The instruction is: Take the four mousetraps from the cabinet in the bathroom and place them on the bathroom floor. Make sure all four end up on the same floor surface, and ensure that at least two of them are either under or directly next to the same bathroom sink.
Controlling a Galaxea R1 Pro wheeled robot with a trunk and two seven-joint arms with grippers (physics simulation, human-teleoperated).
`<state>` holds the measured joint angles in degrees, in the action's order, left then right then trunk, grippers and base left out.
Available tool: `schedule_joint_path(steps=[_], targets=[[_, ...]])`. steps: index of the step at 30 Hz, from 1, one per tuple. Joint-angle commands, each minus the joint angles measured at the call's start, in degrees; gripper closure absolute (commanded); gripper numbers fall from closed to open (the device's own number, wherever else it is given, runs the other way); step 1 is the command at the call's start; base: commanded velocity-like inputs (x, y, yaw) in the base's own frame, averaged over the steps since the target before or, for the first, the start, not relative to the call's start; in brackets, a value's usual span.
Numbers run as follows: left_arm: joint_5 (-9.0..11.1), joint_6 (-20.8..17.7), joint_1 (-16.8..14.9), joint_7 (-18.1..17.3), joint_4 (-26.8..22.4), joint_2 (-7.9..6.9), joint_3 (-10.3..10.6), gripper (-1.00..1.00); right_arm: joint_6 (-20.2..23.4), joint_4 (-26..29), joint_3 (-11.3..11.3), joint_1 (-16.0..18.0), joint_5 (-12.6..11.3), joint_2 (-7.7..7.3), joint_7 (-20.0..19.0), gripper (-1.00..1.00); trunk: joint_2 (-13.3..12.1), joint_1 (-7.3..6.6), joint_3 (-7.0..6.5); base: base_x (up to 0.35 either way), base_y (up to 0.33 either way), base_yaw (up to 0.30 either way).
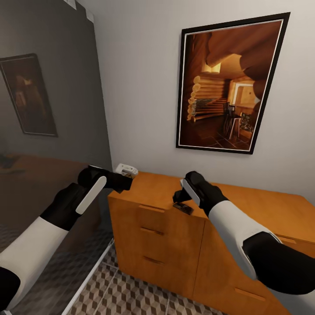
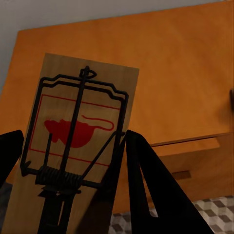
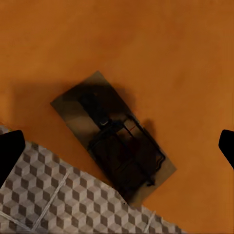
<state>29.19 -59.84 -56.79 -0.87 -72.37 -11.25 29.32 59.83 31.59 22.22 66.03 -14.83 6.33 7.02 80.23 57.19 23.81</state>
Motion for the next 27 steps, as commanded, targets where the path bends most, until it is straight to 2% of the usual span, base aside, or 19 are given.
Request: schedule_joint_path(steps=[1,5,7,8,10,27], targets=[[-0.3,-0.2,-0.1,-0.1,-0.1,-0.02,0.1,1.0,0.2,0.0,1.0,0.1,-0.6,-0.08,-0.2,-1.0,0.0,0.0,0.07,0.0,0.0,0.0],[-0.3,-0.2,-0.1,-0.1,0.0,0.1,0.1,1.0,0.2,0.1,4.1,0.1,-0.2,-0.34,-4.9,-1.0,0.0,0.0,0.07,0.0,0.0,0.0],[-0.3,-0.2,-0.1,-0.1,0.0,0.13,0.1,1.0,0.2,0.1,5.0,0.1,-0.1,-0.41,-5.8,-1.0,0.0,0.0,0.07,0.0,0.0,0.0],[-0.3,-0.2,-0.1,-0.1,0.0,0.13,0.1,1.0,0.2,0.1,6.5,0.1,0.1,-0.52,-6.8,-1.0,0.0,0.0,0.07,0.0,0.0,0.0],[-0.3,-0.2,-0.1,-0.1,0.0,0.15,0.1,1.0,0.2,0.1,7.0,0.1,0.1,-0.65,-7.2,-1.0,0.0,0.0,0.07,0.0,0.0,0.0],[-0.3,-0.2,-0.1,-0.2,0.3,0.24,0.4,1.0,0.2,0.6,7.7,0.1,0.1,-1.77,-7.9,-1.0,0.0,0.0,0.07,0.0,0.0,0.0]])
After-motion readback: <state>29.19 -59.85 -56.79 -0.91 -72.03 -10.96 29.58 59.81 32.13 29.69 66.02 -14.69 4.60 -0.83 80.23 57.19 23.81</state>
